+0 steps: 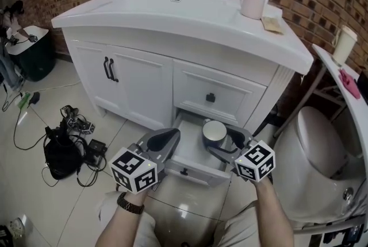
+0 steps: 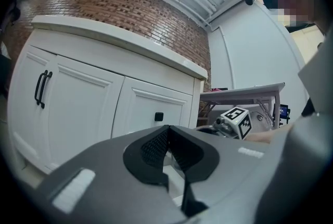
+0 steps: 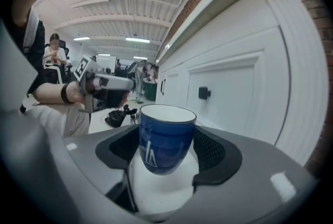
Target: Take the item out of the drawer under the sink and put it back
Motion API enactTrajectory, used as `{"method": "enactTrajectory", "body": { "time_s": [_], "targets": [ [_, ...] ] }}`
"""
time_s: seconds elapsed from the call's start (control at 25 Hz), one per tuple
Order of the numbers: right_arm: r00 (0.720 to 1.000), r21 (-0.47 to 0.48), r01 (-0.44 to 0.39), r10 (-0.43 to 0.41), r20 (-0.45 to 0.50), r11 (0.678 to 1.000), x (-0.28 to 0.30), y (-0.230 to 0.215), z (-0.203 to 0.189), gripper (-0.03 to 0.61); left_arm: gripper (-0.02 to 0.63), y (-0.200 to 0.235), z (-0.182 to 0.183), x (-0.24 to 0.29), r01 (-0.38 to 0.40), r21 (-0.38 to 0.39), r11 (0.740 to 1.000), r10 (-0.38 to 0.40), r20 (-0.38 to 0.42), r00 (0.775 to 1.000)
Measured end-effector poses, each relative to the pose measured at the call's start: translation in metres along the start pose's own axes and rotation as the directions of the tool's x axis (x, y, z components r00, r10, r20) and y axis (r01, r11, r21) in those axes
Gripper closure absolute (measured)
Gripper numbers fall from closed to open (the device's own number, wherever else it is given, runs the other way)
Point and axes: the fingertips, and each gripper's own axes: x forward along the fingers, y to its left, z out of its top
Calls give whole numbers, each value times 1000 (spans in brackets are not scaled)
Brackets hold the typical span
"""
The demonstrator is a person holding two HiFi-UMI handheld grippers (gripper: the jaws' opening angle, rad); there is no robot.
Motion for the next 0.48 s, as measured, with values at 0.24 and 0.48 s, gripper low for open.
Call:
{"method": "enactTrajectory", "body": {
  "time_s": [0.24,0.48],
  "targets": [
    [933,-44,-120,97,-347,992,66,6,-79,244,594,-2,-2,-2,4,8,1000,-4,-16,1000],
    [920,-109,-129,78,-384,986,103,10,-86,244,594,7,1,-9,-15,-6,1000,15,-4,1000]
  ]
}}
